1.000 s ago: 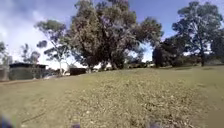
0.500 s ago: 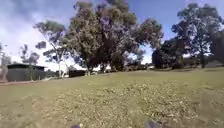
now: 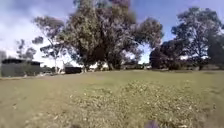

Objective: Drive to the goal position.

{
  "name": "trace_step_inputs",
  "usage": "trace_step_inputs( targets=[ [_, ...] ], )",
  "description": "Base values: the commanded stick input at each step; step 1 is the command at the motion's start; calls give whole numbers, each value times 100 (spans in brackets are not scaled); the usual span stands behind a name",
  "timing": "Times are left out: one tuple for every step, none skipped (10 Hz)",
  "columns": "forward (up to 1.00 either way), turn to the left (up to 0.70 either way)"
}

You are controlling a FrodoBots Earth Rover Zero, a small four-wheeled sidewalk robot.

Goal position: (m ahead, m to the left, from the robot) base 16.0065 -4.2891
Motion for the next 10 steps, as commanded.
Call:
trace_step_inputs(
  targets=[
    [70, 0],
    [70, 0],
    [70, 0],
    [70, 0],
    [70, 0],
    [70, 0],
    [70, 0],
    [70, 0],
    [70, 0],
    [70, 0]
  ],
)
